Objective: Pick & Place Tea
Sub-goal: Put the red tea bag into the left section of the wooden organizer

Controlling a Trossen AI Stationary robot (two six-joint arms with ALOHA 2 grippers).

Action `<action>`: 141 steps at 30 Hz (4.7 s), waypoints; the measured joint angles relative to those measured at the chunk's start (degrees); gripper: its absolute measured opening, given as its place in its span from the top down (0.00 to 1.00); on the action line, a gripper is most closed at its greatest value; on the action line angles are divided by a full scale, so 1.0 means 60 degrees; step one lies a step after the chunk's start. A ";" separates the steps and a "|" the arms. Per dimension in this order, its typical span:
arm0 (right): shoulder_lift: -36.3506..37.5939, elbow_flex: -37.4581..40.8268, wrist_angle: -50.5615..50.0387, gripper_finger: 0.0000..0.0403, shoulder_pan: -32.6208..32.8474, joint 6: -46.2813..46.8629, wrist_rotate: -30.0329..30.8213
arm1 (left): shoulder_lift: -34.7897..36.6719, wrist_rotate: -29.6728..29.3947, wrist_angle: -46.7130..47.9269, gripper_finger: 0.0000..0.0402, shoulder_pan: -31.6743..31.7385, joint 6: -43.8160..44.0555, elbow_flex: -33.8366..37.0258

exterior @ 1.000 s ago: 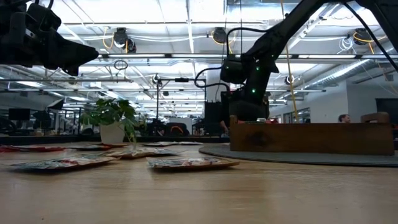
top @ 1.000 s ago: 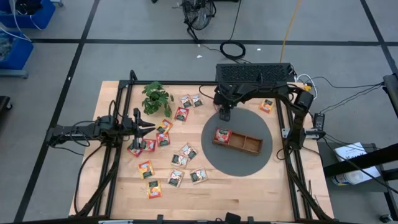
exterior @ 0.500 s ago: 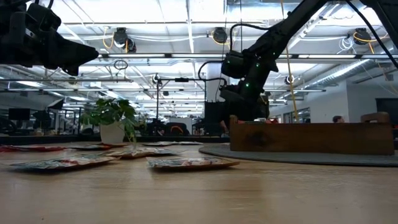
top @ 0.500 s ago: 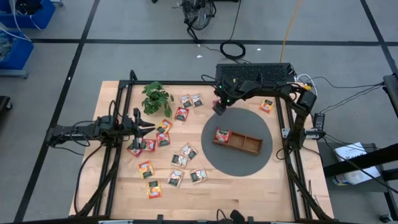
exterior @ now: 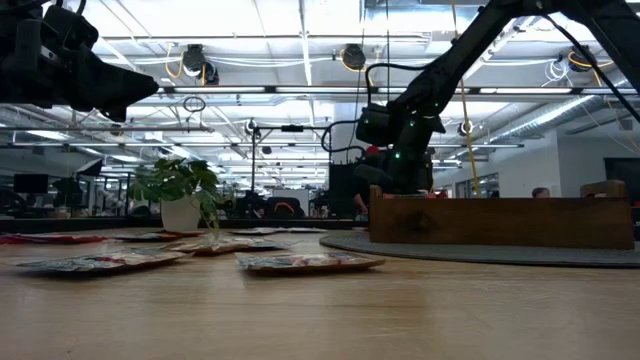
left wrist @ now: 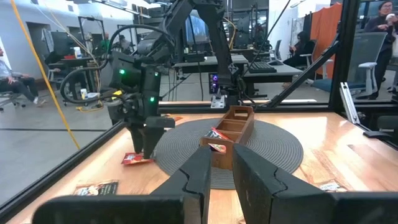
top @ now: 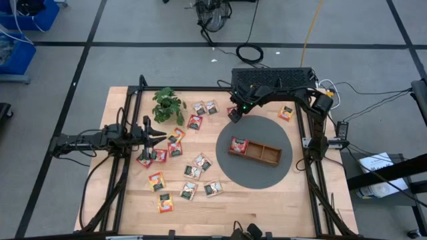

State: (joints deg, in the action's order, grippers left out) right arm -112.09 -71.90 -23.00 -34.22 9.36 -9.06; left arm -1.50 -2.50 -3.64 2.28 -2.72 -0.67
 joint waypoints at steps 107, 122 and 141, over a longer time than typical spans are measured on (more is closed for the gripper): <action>-0.1475 -0.3746 -0.3635 0.31 0.0709 0.0783 0.0184 | 0.0003 -0.0002 0.0002 0.82 -0.0002 0.0000 0.0000; -0.1910 -0.3770 -0.4545 0.31 0.0590 -0.0103 0.1314 | 0.0002 -0.0001 0.0004 0.82 0.0001 0.0000 0.0000; -0.2833 -0.3741 -0.5407 0.34 0.0596 -0.0790 0.2208 | 0.0000 -0.0001 0.0004 0.82 -0.0003 0.0000 0.0000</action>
State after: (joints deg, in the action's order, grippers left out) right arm -129.08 -94.35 -55.45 -30.64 4.62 4.19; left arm -1.50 -2.50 -3.62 2.26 -2.72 -0.67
